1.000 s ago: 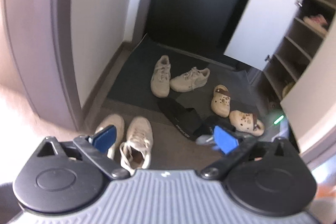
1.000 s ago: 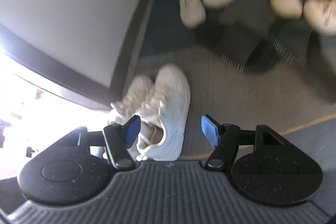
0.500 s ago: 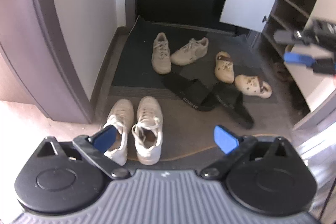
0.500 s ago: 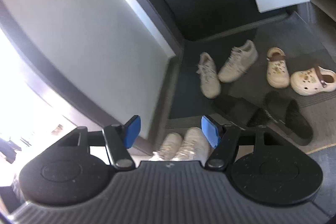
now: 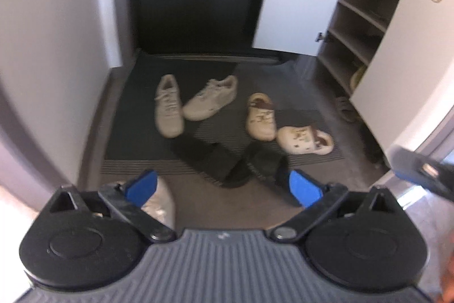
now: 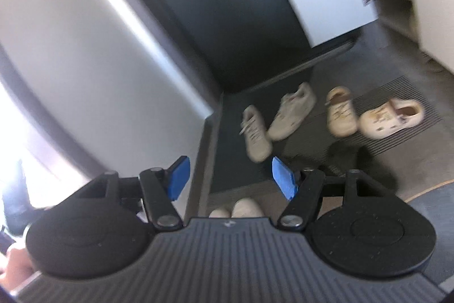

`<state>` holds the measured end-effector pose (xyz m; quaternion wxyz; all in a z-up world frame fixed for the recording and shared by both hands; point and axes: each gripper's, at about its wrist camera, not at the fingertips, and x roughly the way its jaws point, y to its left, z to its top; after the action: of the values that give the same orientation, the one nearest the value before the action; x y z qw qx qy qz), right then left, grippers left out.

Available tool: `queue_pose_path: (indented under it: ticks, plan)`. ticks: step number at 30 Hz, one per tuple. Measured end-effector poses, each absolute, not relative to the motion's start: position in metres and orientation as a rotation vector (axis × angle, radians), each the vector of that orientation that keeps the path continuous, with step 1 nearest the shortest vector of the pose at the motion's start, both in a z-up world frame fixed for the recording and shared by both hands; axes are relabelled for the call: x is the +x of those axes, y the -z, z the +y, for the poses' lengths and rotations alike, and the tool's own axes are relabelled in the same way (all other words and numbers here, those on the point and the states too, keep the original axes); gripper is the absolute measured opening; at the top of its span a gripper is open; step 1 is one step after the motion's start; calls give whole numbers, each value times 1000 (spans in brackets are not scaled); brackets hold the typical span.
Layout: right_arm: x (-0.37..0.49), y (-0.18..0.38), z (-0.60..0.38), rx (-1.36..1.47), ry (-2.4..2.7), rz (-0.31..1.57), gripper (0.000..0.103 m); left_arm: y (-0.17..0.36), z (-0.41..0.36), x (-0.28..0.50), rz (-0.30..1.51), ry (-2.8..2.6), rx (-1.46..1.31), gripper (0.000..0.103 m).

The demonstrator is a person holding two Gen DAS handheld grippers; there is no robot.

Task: Organize scattered shoes
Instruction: 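Grasp a black slide sandal by its strap with the left gripper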

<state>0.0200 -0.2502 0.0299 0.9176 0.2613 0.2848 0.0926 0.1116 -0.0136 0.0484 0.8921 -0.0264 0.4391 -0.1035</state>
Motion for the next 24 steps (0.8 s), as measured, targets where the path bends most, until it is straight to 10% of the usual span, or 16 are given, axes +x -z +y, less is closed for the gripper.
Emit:
queue_pose_path:
  ticks: [14,24]
  plan:
    - [-37,-13,-322,556,-163,492,89,47,-167,223,956,370,228,101]
    - [-31,7,-343,675,-96,504,89,248,-230,299,970,436,384,100]
